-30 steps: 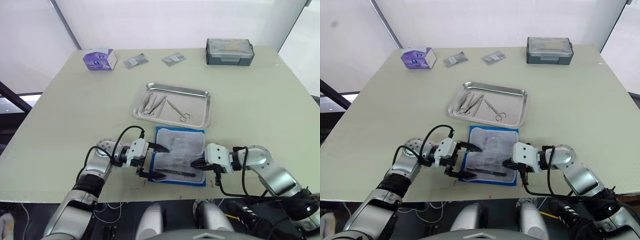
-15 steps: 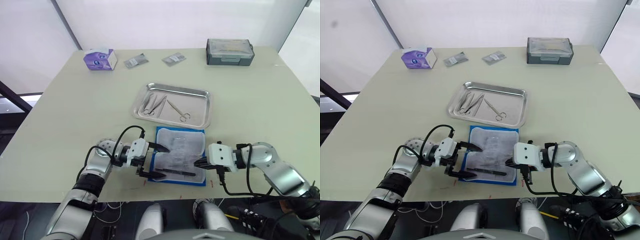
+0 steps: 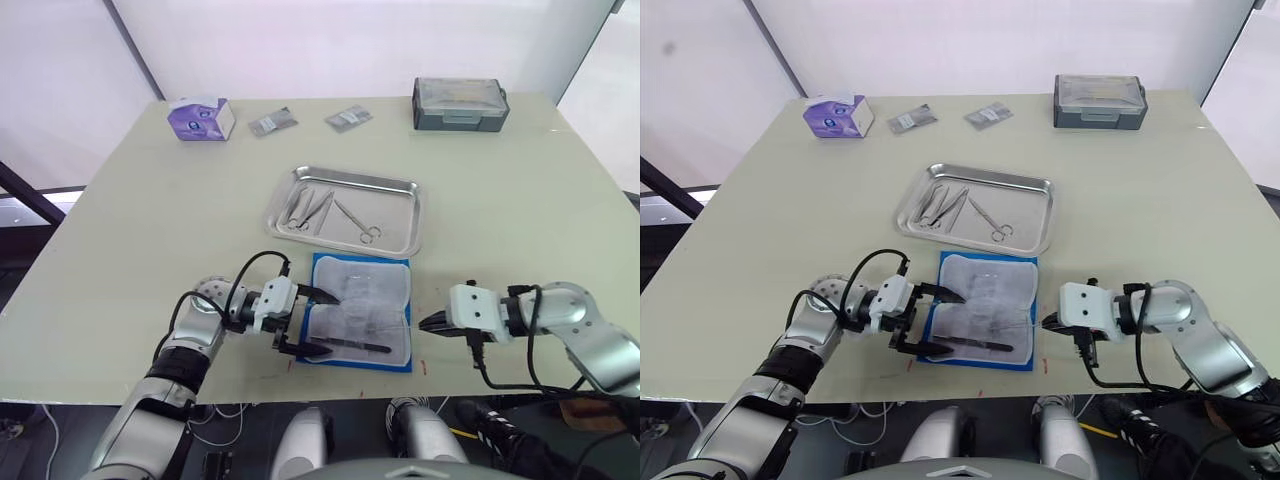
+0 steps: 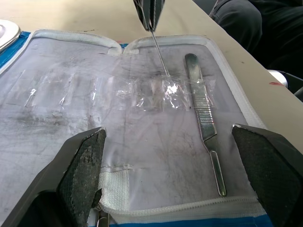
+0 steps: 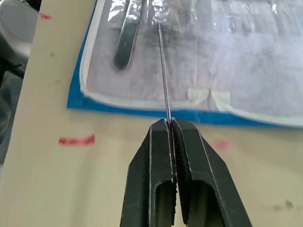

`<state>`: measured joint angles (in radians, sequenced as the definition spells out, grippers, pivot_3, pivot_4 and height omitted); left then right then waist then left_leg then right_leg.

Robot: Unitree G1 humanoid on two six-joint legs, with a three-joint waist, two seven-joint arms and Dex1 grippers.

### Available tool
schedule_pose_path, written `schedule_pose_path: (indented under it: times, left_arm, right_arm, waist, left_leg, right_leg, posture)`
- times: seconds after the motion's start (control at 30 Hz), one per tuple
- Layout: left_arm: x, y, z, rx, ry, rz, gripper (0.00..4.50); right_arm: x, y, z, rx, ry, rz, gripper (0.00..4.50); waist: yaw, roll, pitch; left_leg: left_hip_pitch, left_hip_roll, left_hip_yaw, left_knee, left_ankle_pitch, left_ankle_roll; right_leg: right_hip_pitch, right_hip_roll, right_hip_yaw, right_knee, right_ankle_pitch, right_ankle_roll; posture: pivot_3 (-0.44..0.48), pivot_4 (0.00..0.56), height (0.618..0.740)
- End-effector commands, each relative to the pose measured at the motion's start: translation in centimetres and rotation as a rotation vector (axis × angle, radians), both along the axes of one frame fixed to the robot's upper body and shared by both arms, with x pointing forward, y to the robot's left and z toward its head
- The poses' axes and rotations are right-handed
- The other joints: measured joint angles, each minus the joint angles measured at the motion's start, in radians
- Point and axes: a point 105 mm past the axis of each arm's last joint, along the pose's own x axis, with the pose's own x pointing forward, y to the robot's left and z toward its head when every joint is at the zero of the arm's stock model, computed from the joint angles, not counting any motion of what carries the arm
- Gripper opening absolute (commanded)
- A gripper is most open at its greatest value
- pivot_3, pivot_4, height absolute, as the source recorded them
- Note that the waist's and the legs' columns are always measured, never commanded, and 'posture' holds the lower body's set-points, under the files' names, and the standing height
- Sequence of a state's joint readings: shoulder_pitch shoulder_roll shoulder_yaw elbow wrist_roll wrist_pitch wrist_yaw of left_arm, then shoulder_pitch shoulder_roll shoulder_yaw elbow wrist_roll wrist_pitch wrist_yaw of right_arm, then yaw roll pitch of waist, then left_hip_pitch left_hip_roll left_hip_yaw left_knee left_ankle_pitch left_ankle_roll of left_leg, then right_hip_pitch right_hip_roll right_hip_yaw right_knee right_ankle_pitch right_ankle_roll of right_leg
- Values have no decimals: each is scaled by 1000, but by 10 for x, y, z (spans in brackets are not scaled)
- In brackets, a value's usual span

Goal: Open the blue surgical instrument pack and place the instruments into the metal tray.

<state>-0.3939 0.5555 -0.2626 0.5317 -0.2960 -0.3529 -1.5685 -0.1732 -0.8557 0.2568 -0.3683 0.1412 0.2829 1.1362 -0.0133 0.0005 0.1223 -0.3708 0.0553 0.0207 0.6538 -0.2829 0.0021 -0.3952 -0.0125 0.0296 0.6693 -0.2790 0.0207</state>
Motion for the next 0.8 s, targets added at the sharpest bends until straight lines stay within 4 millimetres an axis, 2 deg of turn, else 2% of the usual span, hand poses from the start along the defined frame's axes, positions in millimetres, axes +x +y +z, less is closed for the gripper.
schedule_pose_path:
  times: [0.03,0.3,0.43,0.53,0.63,0.8]
  left_arm:
    - [-21,9,-32,90,154,-35,4500]
    - [-19,8,-32,94,152,-39,4500]
    - [-18,8,-32,92,151,-38,4500]
    - [-18,8,-31,90,149,-38,4500]
    - [-18,7,-31,86,149,-37,4500]
    - [-18,6,-30,81,147,-40,4500]
  right_arm:
    - [-2,-8,20,23,-47,14,125]
    - [-4,-24,31,58,-36,-35,125]
    - [5,-28,42,164,-13,-136,125]
    - [22,-21,55,303,12,-251,125]
    - [32,-11,60,375,29,-312,125]
    - [61,9,66,452,21,-437,125]
  waist:
    - [0,0,0]
    - [1,0,0]
    - [1,-1,0]
    - [0,-1,0]
    - [3,-1,1]
    - [0,0,1]
  left_leg:
    - [0,0,0,0,0,0]
    - [0,0,0,0,0,0]
    - [0,0,0,0,0,0]
    - [1,0,0,0,0,0]
    - [3,0,1,0,0,0]
    - [2,0,1,0,0,0]
  right_leg:
    - [0,0,0,0,0,0]
    - [0,0,0,0,0,0]
    - [1,0,0,0,0,0]
    - [1,0,0,0,0,0]
    - [1,0,2,2,0,0]
    - [1,0,2,2,0,0]
  posture:
    - [0,150,731]
    - [0,150,731]
    - [0,150,731]
    - [0,150,731]
    - [0,150,731]
    - [0,150,731]
